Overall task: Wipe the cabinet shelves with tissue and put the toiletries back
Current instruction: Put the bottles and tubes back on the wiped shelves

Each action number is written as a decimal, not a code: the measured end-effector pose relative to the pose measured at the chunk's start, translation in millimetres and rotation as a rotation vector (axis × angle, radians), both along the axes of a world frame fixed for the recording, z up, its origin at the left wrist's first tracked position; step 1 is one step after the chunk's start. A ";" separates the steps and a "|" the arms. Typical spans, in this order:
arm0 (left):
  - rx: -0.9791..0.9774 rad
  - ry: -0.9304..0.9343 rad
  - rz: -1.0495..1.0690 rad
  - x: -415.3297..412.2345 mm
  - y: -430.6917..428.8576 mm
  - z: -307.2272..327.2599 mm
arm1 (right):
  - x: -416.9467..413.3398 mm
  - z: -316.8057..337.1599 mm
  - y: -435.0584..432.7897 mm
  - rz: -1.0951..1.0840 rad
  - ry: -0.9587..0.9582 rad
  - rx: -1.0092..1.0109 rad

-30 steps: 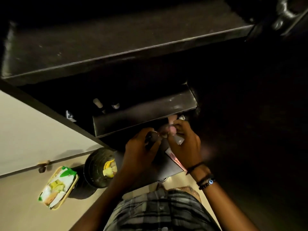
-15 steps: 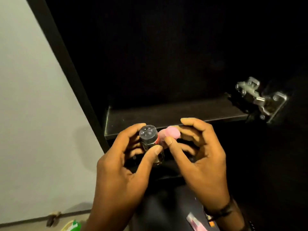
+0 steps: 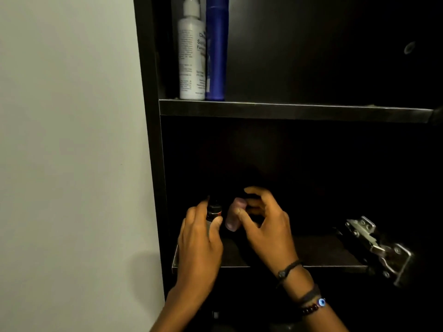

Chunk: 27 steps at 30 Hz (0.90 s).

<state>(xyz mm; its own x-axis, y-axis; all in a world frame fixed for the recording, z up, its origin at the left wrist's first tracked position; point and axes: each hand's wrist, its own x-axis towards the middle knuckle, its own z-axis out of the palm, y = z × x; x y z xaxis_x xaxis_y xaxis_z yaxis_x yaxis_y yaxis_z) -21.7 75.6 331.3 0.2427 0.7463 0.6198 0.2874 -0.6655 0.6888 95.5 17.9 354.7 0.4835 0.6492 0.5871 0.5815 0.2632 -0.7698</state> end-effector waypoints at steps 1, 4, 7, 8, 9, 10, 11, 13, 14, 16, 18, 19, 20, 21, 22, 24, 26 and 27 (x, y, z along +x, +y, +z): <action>0.008 0.004 0.028 1.9 1.0 -1.0 | 0.1 -3.0 3.2 -0.009 -0.014 -0.017; 0.024 0.019 0.105 6.6 2.9 -3.6 | 1.5 -12.5 9.8 -0.024 -0.034 -0.061; 0.024 0.029 0.145 7.7 3.4 -8.0 | 2.3 -17.6 13.0 0.007 -0.003 -0.099; 0.025 0.030 0.155 7.5 3.9 -9.6 | 2.1 -18.1 14.0 0.016 0.003 -0.109; 0.026 0.032 0.164 7.7 4.8 -11.4 | 2.0 -18.8 15.3 0.023 0.004 -0.118; 0.029 0.032 0.170 8.4 5.7 -13.2 | 2.0 -19.7 16.4 0.030 0.003 -0.124; 0.034 0.031 0.172 8.8 6.5 -14.7 | 2.0 -20.8 17.4 0.036 0.000 -0.129; 0.044 0.022 0.176 9.4 6.9 -16.3 | 2.3 -23.1 18.5 0.046 -0.014 -0.138; 0.048 0.016 0.178 9.8 6.7 -16.8 | 2.4 -23.9 18.5 0.050 -0.023 -0.141; 0.060 0.003 0.180 9.9 6.3 -17.7 | 2.7 -24.8 18.6 0.049 -0.046 -0.140; 0.075 -0.006 0.175 9.4 6.2 -18.7 | 2.8 -25.9 19.3 0.036 -0.078 -0.144; 0.081 -0.011 0.172 9.4 6.5 -19.3 | 3.1 -26.7 19.7 0.028 -0.097 -0.147; 0.083 -0.013 0.171 9.2 6.7 -19.7 | 3.3 -27.5 20.1 0.024 -0.114 -0.149; 0.082 -0.015 0.169 9.1 7.2 -20.1 | 3.7 -28.7 20.5 0.022 -0.125 -0.155; 0.082 -0.016 0.165 9.0 7.5 -20.5 | 3.6 -29.4 20.4 0.023 -0.130 -0.160; 0.088 -0.019 0.157 9.0 7.9 -20.8 | 3.2 -30.3 20.0 0.000 -0.154 -0.165; 0.096 -0.024 0.152 8.2 7.2 -20.4 | 2.3 -30.4 18.0 -0.038 -0.193 -0.158; 0.106 -0.027 0.145 7.3 6.2 -20.5 | 1.3 -30.2 15.6 -0.059 -0.213 -0.153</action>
<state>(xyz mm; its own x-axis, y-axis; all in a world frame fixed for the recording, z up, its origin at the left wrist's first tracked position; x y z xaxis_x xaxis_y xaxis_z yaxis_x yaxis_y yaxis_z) -14.4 81.8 310.8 0.1197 0.7021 0.7020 0.3678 -0.6881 0.6255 96.7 33.5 324.4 0.3988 0.7128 0.5769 0.7457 0.1142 -0.6564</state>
